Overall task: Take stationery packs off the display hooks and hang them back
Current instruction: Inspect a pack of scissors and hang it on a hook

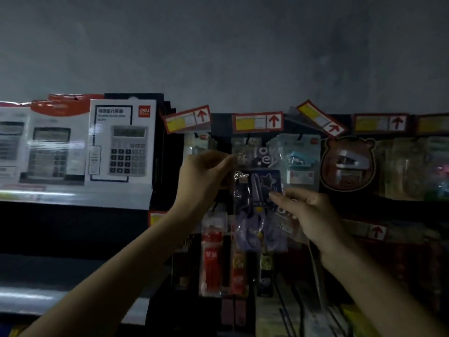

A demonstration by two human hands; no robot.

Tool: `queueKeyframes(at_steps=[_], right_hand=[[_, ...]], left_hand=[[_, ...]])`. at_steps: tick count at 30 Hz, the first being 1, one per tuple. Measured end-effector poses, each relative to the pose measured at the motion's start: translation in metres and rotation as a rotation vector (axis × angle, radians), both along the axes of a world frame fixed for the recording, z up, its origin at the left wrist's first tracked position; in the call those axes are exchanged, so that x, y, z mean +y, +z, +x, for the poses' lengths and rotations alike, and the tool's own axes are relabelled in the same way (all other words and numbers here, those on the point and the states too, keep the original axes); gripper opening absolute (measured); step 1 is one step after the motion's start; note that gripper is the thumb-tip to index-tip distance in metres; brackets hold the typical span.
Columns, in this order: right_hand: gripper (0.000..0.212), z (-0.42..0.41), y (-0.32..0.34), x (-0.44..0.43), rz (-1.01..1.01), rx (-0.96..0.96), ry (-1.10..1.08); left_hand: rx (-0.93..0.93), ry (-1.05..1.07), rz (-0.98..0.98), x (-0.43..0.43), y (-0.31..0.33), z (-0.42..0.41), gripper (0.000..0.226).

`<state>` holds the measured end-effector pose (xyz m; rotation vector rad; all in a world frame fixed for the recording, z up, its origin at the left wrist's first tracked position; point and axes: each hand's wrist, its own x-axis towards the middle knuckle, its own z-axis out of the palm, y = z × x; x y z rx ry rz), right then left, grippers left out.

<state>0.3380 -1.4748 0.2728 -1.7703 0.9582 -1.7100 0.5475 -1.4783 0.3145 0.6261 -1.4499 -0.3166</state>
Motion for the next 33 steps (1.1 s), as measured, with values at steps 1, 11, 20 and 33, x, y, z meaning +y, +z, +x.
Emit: queueKeyframes(at_steps=[1,11,20,33], right_hand=[[0.023,0.003,0.005,-0.002,0.006,-0.015,-0.020],[0.011,0.002,0.033,-0.033,0.062,-0.068,-0.094],[0.012,-0.006,0.043,-0.039,0.074,0.000,-0.030],[0.012,0.006,0.071,-0.047,0.092,-0.026,0.007]], left_hand=[[-0.066,0.120,-0.087,-0.007,0.006,0.009,0.014],[-0.727,0.916,-0.727,-0.052,0.072,0.024,0.047],[-0.828,0.842,-0.714,-0.051,0.083,0.023,0.044],[-0.609,0.628,-0.515,-0.046,0.121,0.019,0.027]])
